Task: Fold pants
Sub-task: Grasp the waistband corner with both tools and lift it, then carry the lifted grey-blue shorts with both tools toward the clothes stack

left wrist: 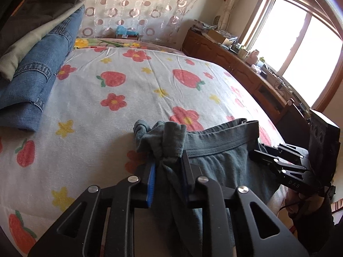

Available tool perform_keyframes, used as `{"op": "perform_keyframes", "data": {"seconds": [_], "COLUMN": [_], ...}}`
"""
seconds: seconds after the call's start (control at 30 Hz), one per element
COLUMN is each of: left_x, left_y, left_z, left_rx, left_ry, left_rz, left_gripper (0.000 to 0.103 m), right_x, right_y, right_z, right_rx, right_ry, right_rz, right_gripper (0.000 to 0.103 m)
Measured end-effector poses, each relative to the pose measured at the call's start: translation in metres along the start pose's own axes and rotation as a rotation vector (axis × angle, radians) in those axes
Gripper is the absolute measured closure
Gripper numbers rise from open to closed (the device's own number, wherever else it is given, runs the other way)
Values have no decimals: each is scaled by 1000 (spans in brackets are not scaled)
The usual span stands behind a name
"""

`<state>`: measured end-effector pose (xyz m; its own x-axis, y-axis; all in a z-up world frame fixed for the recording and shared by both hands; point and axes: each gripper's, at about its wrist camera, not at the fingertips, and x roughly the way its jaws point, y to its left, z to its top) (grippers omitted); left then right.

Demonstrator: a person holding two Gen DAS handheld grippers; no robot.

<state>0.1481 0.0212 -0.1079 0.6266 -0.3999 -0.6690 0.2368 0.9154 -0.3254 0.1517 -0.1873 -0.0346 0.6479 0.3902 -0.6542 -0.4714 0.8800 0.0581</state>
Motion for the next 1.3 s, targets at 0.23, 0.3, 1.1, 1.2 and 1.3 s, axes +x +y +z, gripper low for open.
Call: {"op": "perform_keyframes", "data": {"seconds": [0.23, 0.3, 1.1, 1.2, 1.3], "left_x": [-26, -36, -124, -132, -137], "left_y": [-19, -27, -65, -68, -69], "left_z": [1, 3, 46, 49, 51], "left_rx": [53, 70, 199, 208, 213], "left_ry": [-81, -109, -339, -358, -370], "left_rz": [2, 0, 24, 26, 27], "left_gripper": [87, 87, 87, 87, 87], "right_x": [-11, -19, -111, -117, -121], "right_y": [-3, -3, 11, 13, 15], "right_z": [2, 2, 25, 27, 28], "right_rx": [28, 30, -64, -76, -86], "right_ry": [-30, -54, -309, -330, -346], "right_rz": [39, 43, 18, 14, 11], "right_gripper": [93, 93, 93, 93, 93]}}
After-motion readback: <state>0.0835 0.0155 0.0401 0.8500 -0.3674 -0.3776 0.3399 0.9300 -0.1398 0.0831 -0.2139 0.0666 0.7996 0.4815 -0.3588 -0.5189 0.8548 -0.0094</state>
